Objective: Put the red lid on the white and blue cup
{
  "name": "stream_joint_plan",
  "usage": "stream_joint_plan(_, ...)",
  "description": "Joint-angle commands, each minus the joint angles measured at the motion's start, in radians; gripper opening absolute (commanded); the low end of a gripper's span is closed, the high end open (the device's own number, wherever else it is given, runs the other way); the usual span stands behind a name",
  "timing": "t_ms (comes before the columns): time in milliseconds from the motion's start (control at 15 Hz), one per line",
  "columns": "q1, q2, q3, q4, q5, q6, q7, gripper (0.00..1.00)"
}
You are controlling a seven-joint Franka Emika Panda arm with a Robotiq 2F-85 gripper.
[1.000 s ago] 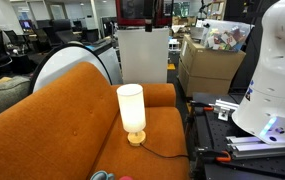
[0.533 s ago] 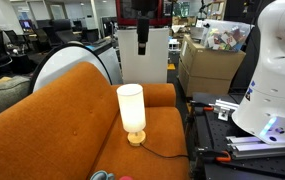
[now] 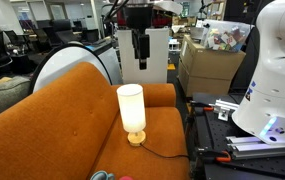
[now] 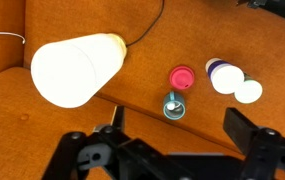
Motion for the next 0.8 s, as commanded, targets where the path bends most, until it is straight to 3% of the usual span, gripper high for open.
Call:
stream_joint_plan(0, -0.007, 0.000, 0.008, 0.001, 0.004, -0.002, -0.003, 1.00)
stream_joint_plan(333, 0.039, 0.092, -0.022, 0.005, 0.136, 0.074, -0.089, 1.00)
stream_joint_plan(600, 0.091, 0.293, -0.030, 0.038, 0.374, 0.181, -0.312, 1.00)
stream_joint_plan(733, 0.067, 0.400, -0.003, 0.083, 0.469, 0.179, -0.413, 1.00)
